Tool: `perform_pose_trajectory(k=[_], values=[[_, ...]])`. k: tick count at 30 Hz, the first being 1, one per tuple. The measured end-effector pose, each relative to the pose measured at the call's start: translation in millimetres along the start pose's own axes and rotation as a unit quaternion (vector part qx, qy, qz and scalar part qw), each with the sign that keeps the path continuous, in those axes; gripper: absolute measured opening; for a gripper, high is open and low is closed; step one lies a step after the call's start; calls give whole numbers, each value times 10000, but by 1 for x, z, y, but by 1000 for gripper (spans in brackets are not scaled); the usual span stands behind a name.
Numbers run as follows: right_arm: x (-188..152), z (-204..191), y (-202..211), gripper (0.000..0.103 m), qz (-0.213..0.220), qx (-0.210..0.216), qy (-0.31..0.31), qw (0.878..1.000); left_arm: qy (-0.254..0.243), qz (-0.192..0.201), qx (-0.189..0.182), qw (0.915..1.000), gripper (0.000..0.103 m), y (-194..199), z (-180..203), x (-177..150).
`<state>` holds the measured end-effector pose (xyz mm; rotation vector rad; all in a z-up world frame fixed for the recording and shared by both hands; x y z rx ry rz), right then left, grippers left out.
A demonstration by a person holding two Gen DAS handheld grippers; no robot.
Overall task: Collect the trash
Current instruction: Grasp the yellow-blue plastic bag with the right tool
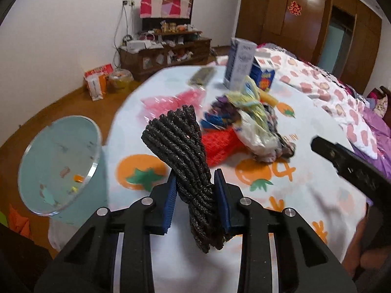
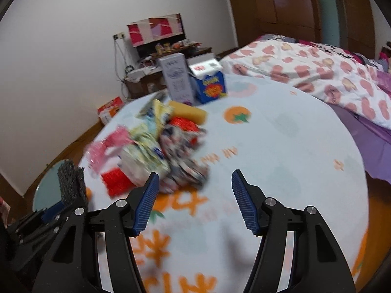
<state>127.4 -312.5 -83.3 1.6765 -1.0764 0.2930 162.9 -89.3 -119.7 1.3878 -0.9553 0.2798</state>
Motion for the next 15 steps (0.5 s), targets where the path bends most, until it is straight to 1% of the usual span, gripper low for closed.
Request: perform_pose_trajectory(k=[4, 8, 11, 15], values=[[8, -22, -26, 60, -197, 206, 47, 9996, 100, 103, 216, 9997, 31, 9, -21, 2], [12, -35, -51, 60, -400, 262, 22, 9989, 303, 169, 373, 9987, 31, 15, -45, 5], [10, -43, -68, 60, -606, 287, 10, 9977, 355, 240, 545, 9976, 31, 18, -60, 8], [4, -49, -83, 57, -848, 317, 37, 9959, 460, 213, 587, 9970, 31, 16, -72, 7]])
Point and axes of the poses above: each gripper's, at about its wrist camera, not at the fingertips, and y roughly against the way its jaws point, z to its right, x to its top, the point moved 2 cm from there along -y, roughly the way its jaws point, and after that the axes turned 15 degrees about -y, right-handed, at the moved point
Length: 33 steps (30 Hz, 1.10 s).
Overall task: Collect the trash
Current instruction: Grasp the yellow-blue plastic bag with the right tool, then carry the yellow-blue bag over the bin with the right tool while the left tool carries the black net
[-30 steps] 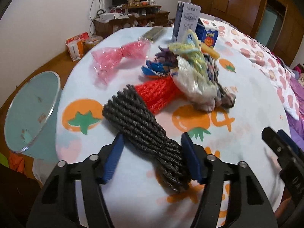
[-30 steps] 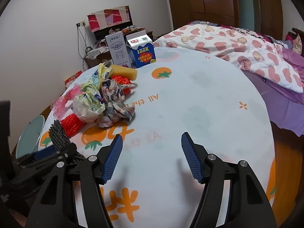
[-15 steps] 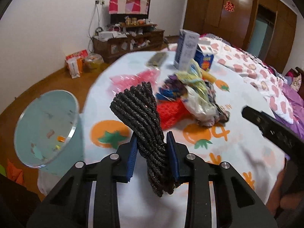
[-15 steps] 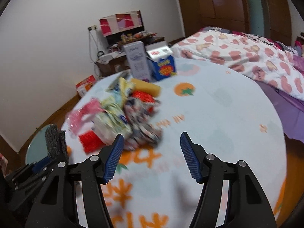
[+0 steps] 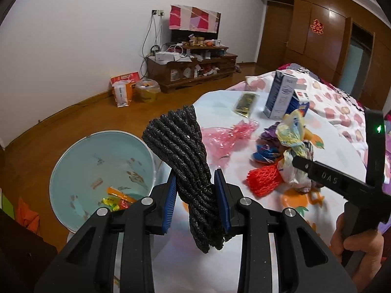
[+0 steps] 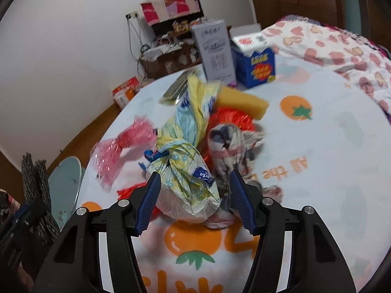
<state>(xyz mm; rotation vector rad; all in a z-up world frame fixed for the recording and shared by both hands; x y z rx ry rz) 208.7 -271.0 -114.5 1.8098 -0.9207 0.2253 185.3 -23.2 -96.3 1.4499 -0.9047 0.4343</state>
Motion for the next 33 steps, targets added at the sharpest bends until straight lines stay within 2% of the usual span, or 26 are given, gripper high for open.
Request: perform_pose_trajectory(k=[2, 6, 8, 19, 24, 33], values=[[-2, -1, -2, 55, 2, -15, 23, 10000, 44, -50, 4, 10000, 31, -2, -3, -2], [-4, -3, -1, 30, -139, 120, 73, 9998, 136, -95, -2, 9999, 31, -3, -5, -6], [-7, -5, 2, 26, -176, 147, 179, 9996, 156, -75, 2, 9999, 32, -1, -5, -6], [-32, -23, 66, 25, 439, 366, 424, 9975, 154, 60, 179, 9997, 32, 17, -14, -11], [-48, -34, 72, 25, 333, 419, 495, 9973, 104, -35, 247, 9996, 32, 19, -16, -17], [-73, -58, 61, 25, 65, 474, 727, 9962, 107, -123, 442, 9989, 32, 24, -35, -30]])
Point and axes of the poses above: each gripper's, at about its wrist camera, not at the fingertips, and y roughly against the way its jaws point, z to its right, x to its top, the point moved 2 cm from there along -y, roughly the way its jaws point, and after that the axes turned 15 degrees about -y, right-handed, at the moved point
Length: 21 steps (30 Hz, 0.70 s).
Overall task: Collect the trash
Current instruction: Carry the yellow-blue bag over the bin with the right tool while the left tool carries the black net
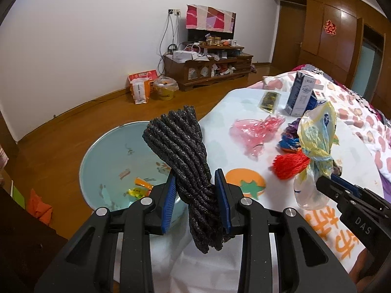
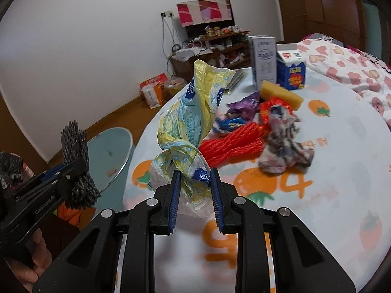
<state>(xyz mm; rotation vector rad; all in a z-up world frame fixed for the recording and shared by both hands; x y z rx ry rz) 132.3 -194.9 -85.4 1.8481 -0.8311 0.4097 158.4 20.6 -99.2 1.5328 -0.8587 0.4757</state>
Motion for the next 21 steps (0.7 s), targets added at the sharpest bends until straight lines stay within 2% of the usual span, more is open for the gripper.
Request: perform_pose_trajectory(k=[21], values=[[-22, -61, -26, 25, -332, 211, 619, 9973, 391, -161, 259, 9988, 32, -7, -53, -19]])
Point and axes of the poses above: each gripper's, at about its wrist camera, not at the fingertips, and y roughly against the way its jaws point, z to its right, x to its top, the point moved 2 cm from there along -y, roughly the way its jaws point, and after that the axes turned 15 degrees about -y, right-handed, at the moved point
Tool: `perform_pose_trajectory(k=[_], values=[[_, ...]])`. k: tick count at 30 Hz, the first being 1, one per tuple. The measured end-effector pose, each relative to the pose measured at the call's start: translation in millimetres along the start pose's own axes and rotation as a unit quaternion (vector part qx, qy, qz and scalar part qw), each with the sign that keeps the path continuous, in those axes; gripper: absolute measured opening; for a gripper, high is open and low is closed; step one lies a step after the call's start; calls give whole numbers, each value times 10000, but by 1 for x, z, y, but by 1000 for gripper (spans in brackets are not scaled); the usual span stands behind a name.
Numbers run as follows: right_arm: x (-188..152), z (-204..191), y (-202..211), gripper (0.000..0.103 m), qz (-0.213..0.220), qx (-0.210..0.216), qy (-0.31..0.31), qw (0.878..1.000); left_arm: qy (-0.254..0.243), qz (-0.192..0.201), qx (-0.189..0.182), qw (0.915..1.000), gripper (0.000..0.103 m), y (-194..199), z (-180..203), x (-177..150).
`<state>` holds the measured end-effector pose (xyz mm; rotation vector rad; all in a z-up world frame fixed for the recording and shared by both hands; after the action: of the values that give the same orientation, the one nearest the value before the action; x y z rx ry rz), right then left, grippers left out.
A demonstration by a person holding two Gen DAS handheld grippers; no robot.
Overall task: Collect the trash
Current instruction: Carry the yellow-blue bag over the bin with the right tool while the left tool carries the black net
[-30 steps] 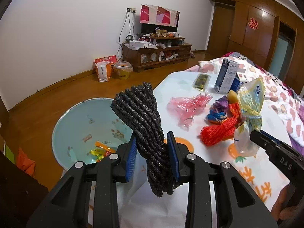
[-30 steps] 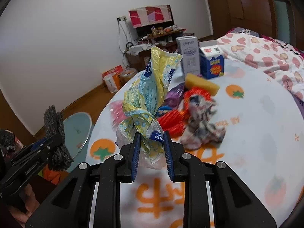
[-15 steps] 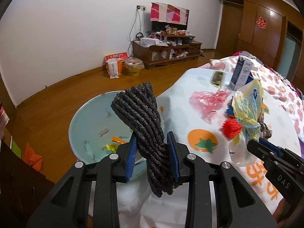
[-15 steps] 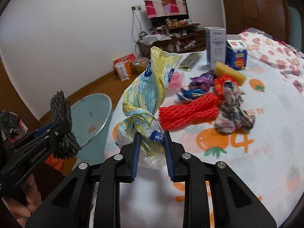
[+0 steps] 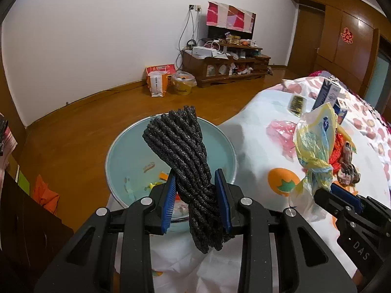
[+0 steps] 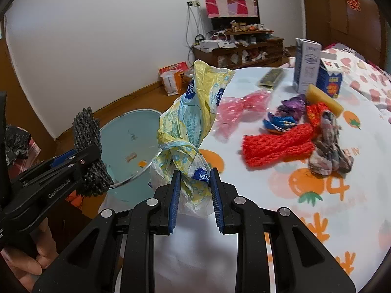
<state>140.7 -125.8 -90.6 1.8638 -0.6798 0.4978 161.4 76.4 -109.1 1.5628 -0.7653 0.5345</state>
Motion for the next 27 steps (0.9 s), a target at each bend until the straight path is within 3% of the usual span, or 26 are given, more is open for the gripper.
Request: perform_pose_trajectory(k=[27], values=[[9, -73, -46, 25, -174, 333, 570, 9977, 440, -176, 349, 9983, 32, -23, -52, 0]])
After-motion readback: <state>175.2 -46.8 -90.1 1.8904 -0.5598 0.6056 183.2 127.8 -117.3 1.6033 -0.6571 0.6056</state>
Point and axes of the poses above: each gripper's, at about its wrist camera, not at the fingertips, and y roughly against the way its jaws point, z to its right, x to its top, the point moved 2 cm from there along -y, roughly the way its jaws point, and after that the axes turned 15 degrees about -y, right-handed, at the moved point
